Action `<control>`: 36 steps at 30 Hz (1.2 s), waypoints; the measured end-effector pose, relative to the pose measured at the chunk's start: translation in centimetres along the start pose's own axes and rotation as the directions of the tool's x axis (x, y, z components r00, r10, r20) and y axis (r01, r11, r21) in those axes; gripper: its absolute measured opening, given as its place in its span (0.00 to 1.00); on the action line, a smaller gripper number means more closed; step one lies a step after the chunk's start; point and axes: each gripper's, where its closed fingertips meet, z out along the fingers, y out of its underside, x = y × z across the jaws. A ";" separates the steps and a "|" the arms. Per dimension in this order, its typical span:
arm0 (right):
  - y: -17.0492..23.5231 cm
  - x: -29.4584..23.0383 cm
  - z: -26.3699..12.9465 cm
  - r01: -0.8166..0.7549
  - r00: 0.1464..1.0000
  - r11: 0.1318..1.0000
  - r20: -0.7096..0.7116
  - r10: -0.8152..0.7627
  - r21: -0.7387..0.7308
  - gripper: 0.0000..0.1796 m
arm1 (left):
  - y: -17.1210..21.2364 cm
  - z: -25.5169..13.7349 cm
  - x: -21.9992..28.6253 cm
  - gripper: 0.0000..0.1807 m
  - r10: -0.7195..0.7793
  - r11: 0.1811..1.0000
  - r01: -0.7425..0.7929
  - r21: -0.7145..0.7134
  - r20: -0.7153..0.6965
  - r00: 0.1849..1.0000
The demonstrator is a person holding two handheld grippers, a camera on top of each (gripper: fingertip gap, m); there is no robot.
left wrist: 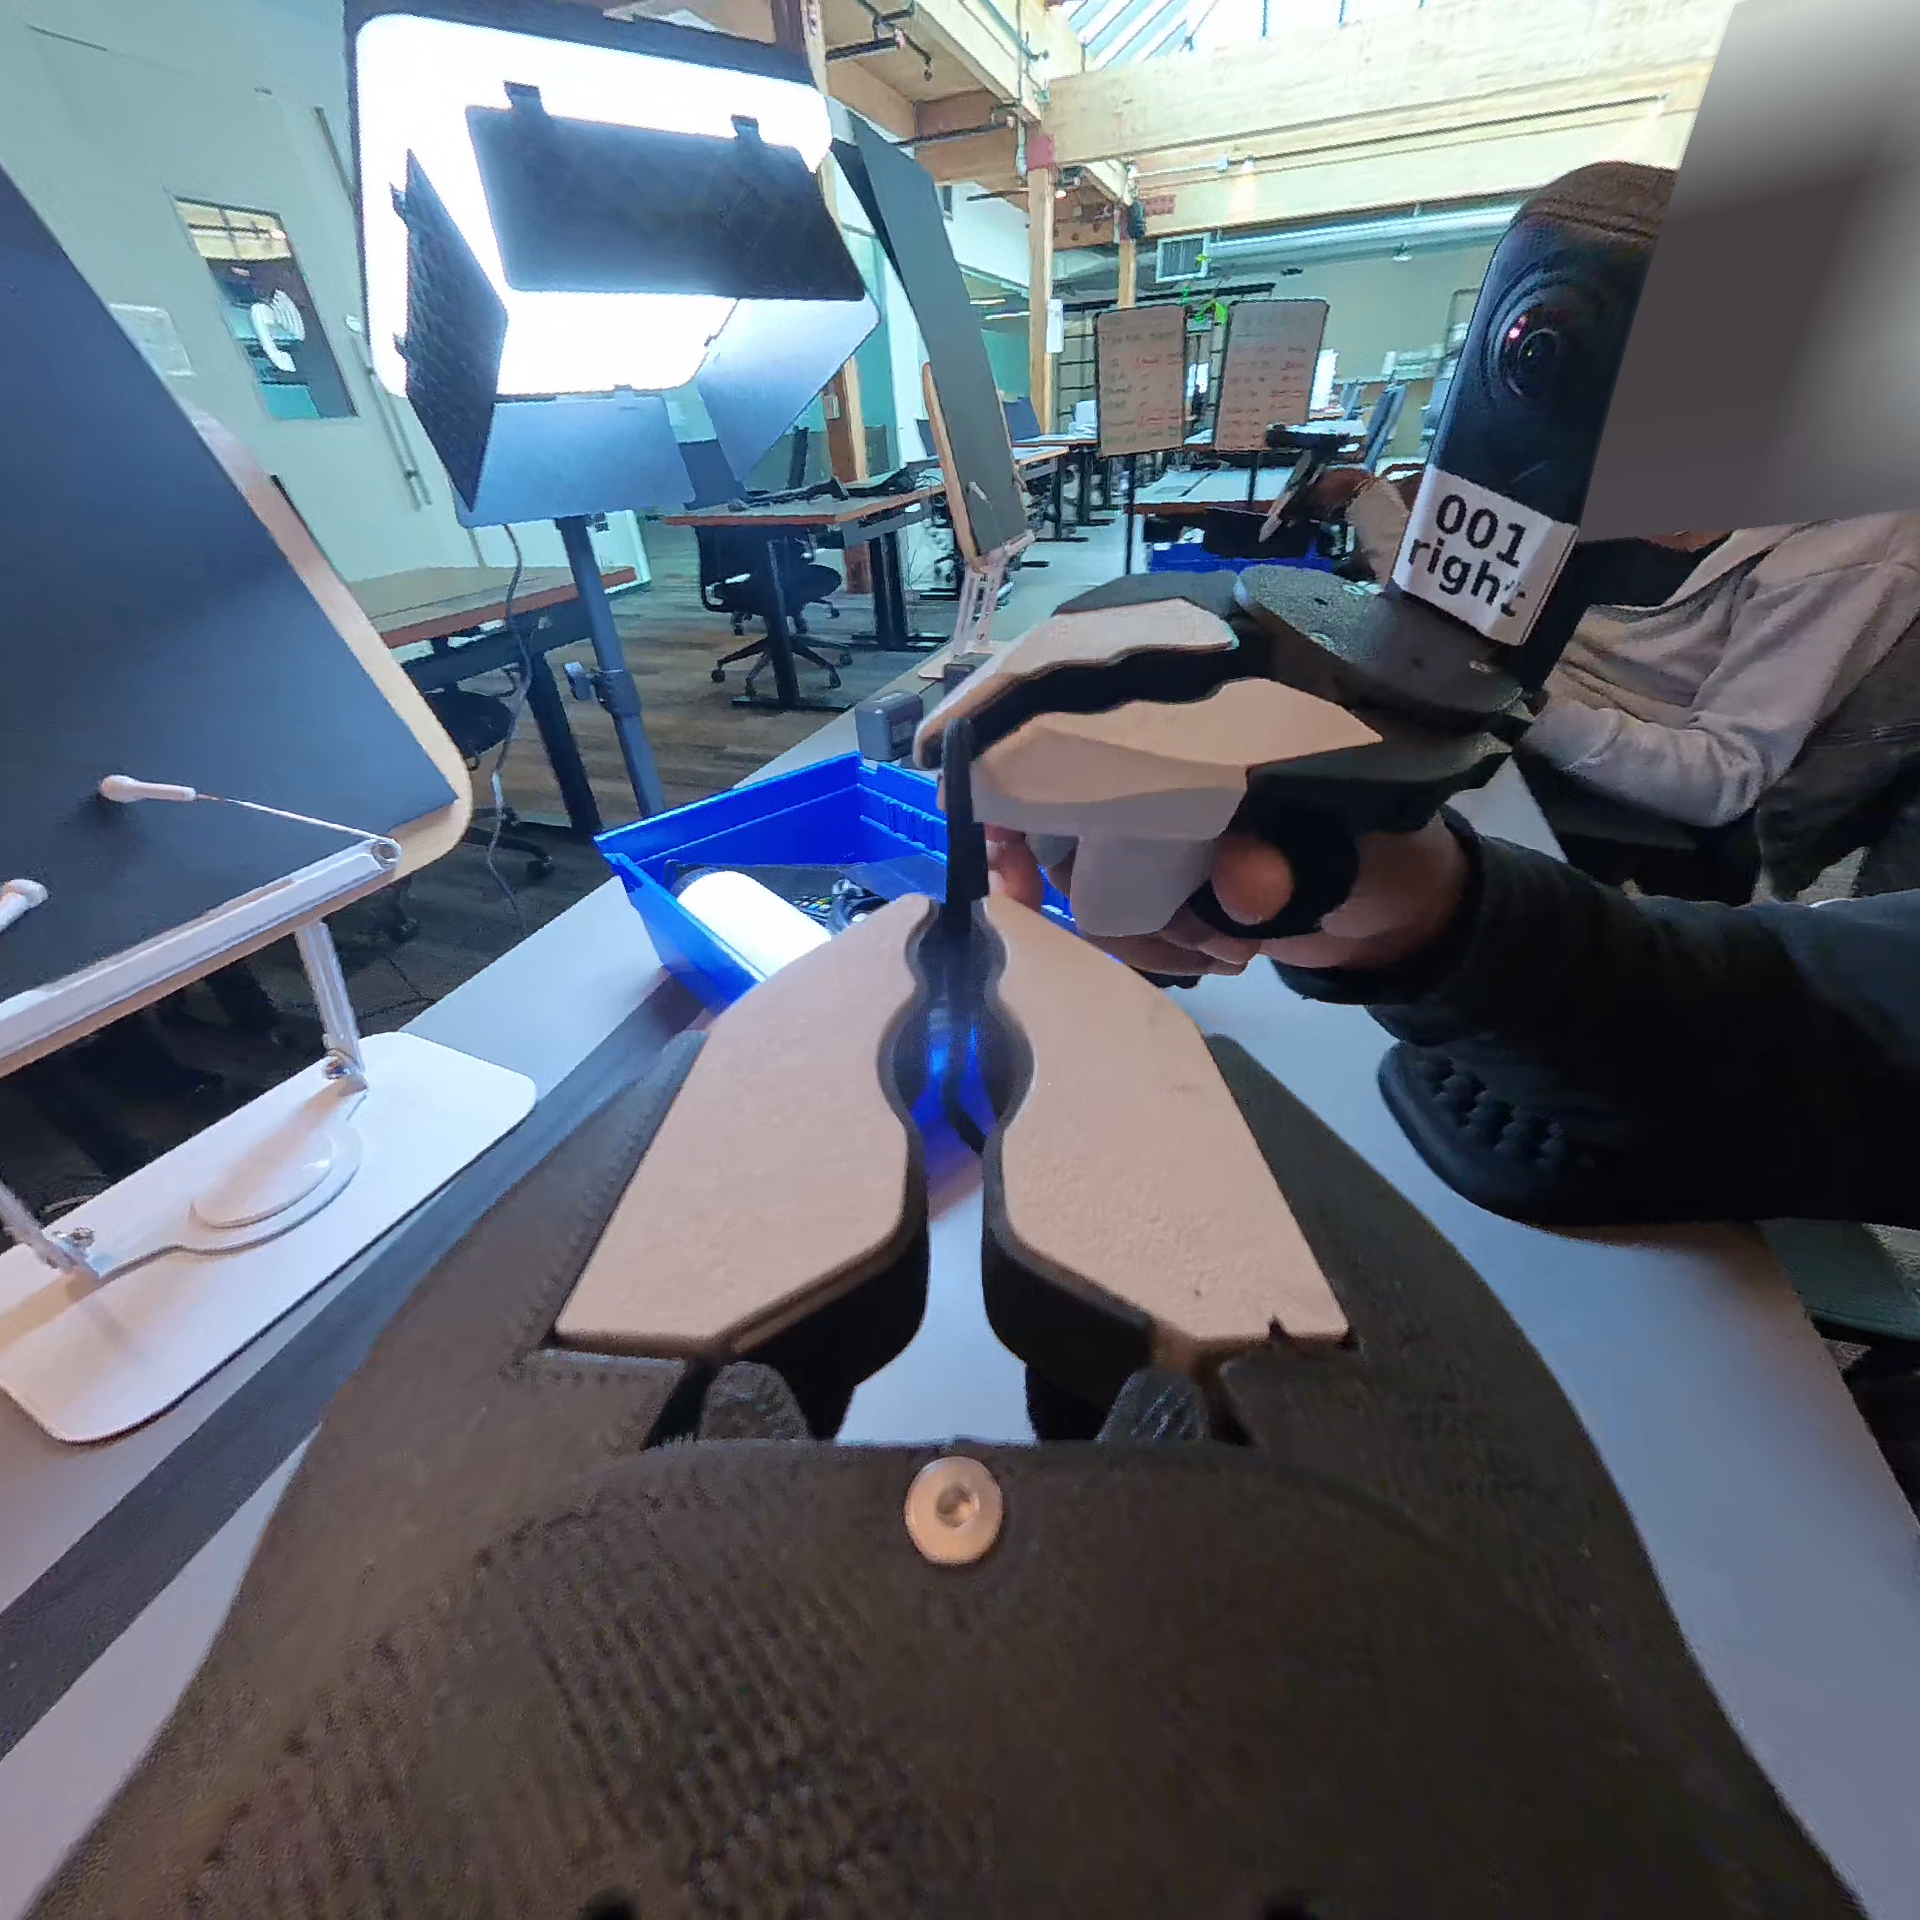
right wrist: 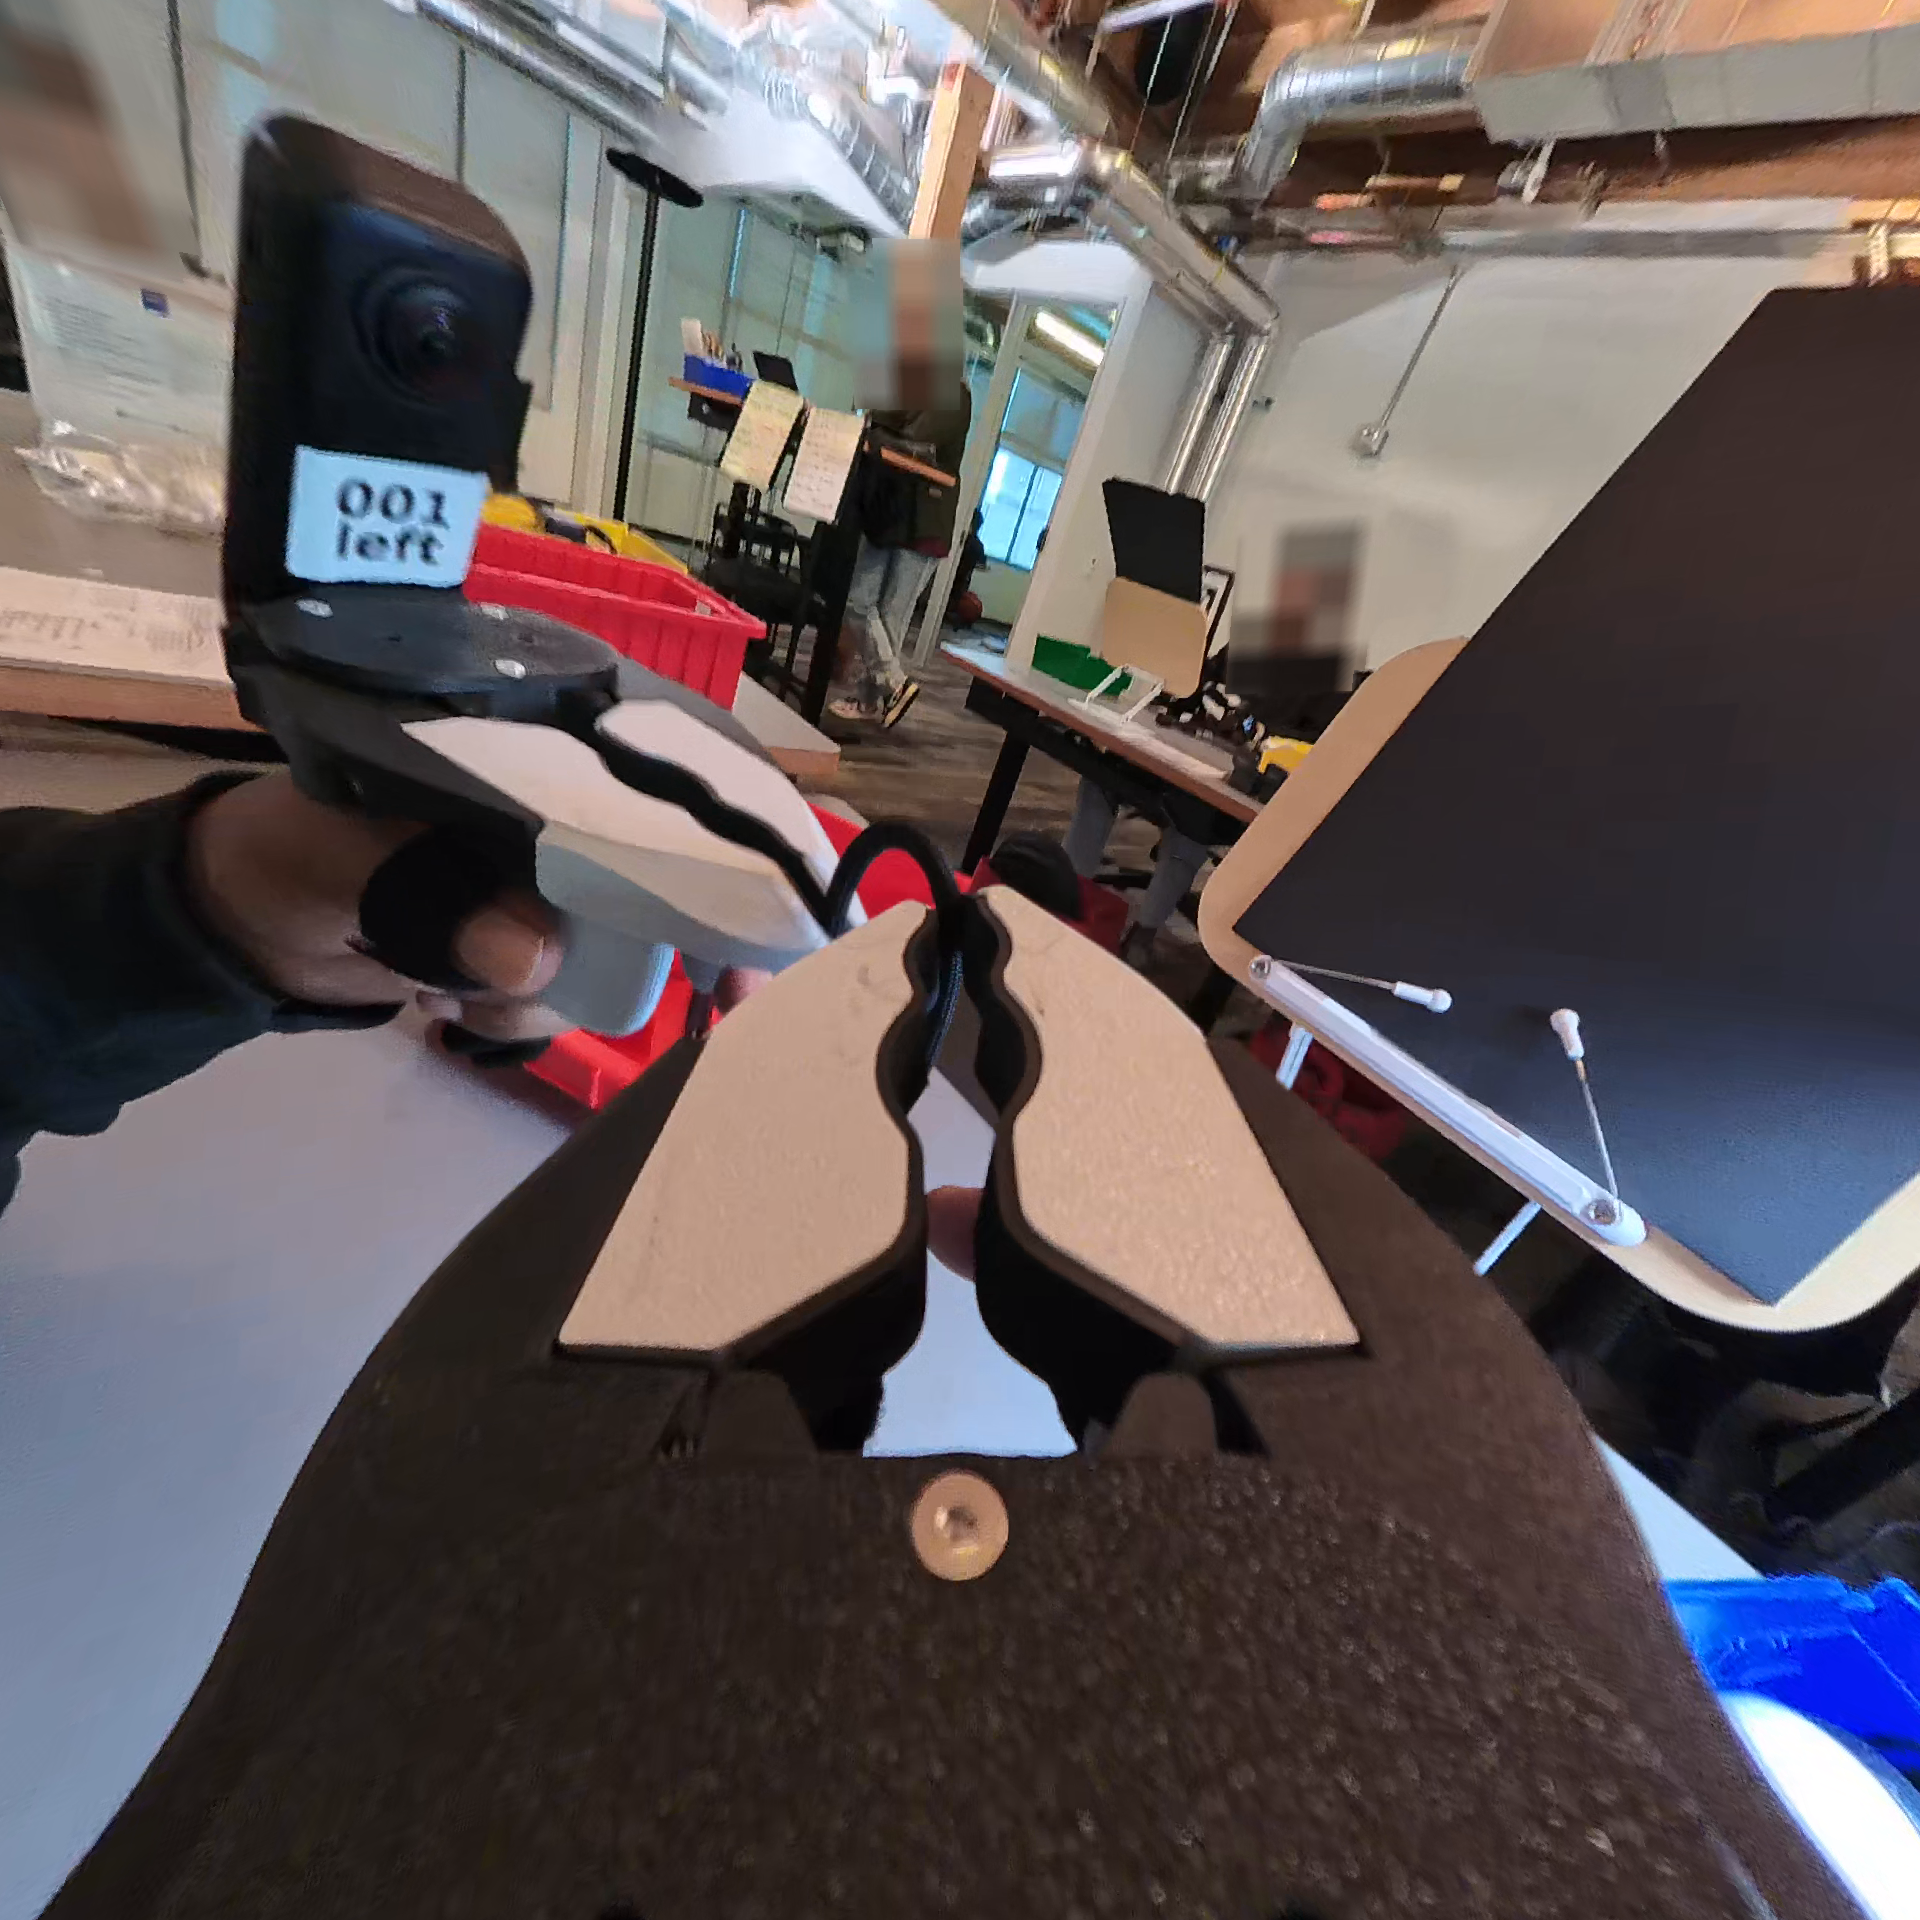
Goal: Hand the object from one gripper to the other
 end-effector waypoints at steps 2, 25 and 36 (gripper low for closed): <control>0.8 0.3 0.1 0.019 1.000 0.999 -0.004 -0.020 -0.051 0.02 | 0.0 -0.1 -0.2 0.02 0.032 0.999 -0.032 -0.015 0.030 0.999; 6.4 0.7 -0.1 0.513 0.849 0.776 0.087 -0.521 -0.367 0.03 | 3.6 0.8 -2.7 0.02 0.343 0.913 -0.262 -0.313 0.239 0.908; 6.7 0.0 0.7 0.616 0.773 0.720 0.073 -0.630 -0.319 0.02 | 6.0 1.1 -2.8 0.04 0.360 0.868 -0.253 -0.428 0.191 0.913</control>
